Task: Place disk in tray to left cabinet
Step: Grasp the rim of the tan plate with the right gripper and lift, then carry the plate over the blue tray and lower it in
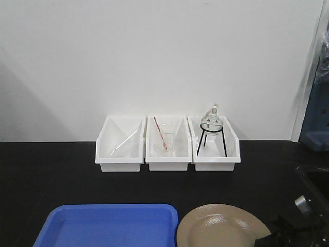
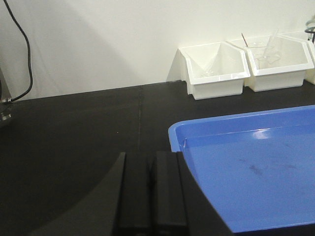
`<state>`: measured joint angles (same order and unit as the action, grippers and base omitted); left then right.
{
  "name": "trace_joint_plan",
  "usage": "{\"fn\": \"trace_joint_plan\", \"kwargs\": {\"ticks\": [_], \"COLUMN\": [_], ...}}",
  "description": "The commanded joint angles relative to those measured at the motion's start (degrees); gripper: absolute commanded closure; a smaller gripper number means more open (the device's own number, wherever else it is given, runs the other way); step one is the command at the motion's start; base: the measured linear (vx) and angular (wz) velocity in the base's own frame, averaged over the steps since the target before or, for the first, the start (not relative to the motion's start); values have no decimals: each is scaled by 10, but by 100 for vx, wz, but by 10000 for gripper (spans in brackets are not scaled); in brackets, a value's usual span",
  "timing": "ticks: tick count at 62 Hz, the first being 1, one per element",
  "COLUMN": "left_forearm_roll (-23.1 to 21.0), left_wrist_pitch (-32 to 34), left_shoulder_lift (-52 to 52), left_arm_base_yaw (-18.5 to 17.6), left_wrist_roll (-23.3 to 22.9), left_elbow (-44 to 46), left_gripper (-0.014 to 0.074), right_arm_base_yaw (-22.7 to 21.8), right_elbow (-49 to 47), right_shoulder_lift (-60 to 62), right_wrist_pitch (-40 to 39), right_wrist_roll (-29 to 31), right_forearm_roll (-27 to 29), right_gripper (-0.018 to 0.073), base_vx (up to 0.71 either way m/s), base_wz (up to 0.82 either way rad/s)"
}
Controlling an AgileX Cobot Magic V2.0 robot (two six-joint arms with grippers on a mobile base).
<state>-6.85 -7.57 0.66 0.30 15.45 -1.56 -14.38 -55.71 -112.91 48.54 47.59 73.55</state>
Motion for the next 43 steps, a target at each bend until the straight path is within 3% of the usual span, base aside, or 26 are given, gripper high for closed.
{"fn": "trace_joint_plan", "kwargs": {"ticks": [1, 9, 24, 33, 43], "left_forearm_roll": [-2, -2, -2, -2, -2], "left_wrist_pitch": [45, 45, 45, 45, 45], "left_shoulder_lift": [3, 3, 3, 3, 3], "left_arm_base_yaw": [0, 0, 0, 0, 0], "left_wrist_roll": [-1, -1, -1, -1, -1], "left_elbow": [-12, -12, -12, -12, -12], "left_gripper": [600, 600, 600, 600, 600], "right_arm_base_yaw": [2, 2, 25, 75, 173], "right_elbow": [-13, -13, -14, -50, -102], "right_shoulder_lift": [27, 27, 49, 67, 75], "right_wrist_pitch": [12, 41, 128, 126, 91], "right_wrist_roll": [7, 21, 76, 69, 35], "right_forearm_roll": [31, 97, 284, 288, 288], "right_gripper": [576, 570, 564, 563, 563], "base_vx": [0, 0, 0, 0, 0], "base_wz": [0, 0, 0, 0, 0]}}
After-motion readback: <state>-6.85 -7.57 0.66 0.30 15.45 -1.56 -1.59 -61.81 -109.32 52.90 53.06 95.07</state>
